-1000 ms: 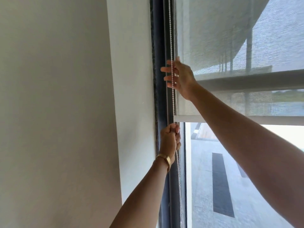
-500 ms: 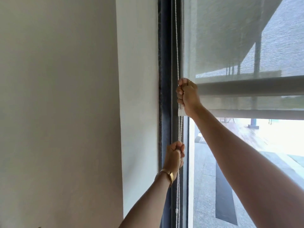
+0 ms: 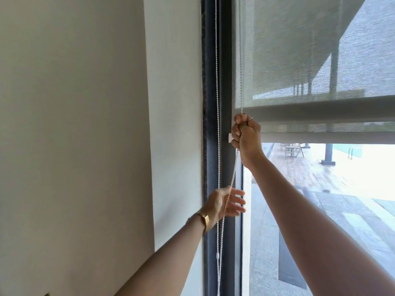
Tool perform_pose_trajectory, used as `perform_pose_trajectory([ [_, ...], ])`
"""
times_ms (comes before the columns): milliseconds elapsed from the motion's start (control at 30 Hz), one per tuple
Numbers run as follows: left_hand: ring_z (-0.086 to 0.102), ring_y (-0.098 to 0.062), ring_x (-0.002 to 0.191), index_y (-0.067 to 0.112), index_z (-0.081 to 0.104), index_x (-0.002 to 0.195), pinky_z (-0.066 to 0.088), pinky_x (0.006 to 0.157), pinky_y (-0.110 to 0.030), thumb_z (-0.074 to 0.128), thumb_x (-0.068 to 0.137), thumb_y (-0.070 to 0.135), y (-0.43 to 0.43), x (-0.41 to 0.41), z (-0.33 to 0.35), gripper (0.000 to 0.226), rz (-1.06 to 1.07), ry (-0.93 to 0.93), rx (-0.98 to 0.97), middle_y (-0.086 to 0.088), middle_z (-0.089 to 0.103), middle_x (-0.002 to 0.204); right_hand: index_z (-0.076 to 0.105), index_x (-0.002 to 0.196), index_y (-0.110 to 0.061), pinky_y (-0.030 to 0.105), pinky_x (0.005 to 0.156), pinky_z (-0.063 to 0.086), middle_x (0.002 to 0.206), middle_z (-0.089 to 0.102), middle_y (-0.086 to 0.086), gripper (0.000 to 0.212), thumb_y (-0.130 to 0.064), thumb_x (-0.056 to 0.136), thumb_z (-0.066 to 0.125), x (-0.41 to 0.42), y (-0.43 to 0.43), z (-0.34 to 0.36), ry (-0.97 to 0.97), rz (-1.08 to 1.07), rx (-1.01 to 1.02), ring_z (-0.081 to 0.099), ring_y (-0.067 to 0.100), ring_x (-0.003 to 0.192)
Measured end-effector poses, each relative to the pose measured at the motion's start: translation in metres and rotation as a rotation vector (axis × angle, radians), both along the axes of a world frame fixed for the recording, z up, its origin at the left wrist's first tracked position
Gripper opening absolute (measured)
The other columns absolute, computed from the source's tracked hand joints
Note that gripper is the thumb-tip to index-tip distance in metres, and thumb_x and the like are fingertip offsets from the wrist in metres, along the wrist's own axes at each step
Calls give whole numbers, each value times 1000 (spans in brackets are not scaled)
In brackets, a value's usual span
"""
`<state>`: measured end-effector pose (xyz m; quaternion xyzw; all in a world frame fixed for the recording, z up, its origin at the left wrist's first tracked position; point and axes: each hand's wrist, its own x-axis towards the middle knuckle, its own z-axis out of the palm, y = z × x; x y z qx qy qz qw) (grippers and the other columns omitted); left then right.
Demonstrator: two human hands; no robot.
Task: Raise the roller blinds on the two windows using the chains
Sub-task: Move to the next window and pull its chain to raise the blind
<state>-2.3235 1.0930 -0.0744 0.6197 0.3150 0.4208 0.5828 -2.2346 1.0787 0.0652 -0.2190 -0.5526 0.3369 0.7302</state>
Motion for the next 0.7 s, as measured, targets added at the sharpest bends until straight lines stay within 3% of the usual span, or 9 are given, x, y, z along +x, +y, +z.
perform_pose_trajectory([
  [100,66,-30,96,3,57,121,50,90,-39,24,101,40,14,-4,33,53,31,-47,4,-19,66,111,44,68,-20,13,32,15,43,33,-13,40,0,93,19,3,-1,-2,4,-8,26,23,1,36],
  [333,63,-28,97,-1,48,129,52,85,-36,17,102,42,12,-4,158,60,123,-228,281,-24,57,129,45,70,-19,13,33,18,43,35,-13,38,1,93,23,13,-2,-20,1,-28,15,24,1,37],
  [500,63,-31,95,-2,43,133,51,88,-39,18,102,39,-10,0,215,57,102,-258,383,-24,57,128,45,69,-21,15,36,13,45,32,-13,38,-7,98,25,14,-4,-37,-8,-39,-36,20,3,40],
  [700,65,-21,73,2,51,123,54,74,-34,27,102,34,-24,11,231,46,119,-212,440,-7,64,89,43,69,-21,15,35,12,46,32,-13,39,-2,96,22,8,-8,-48,-28,-17,-51,19,2,39],
])
